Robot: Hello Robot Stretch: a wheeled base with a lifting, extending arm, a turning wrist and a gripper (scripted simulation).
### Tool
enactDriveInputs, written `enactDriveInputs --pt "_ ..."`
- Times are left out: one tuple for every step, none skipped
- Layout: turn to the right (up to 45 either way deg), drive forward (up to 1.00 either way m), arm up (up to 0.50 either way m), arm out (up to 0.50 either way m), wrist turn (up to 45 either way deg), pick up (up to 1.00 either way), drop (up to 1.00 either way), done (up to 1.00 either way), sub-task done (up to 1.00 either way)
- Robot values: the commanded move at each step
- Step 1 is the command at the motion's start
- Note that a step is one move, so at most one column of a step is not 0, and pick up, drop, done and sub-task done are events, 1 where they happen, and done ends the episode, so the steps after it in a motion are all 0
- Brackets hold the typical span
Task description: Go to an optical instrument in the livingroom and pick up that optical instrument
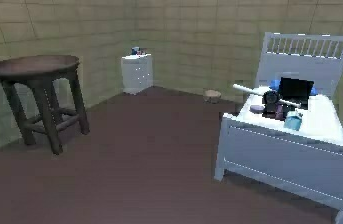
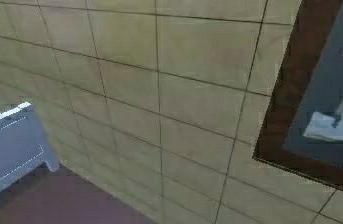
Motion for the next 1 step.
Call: enactDriveInputs --pt "-45.0 0.00 0.00 0.00 0.0 0.00 0.00 0.00 0.00"
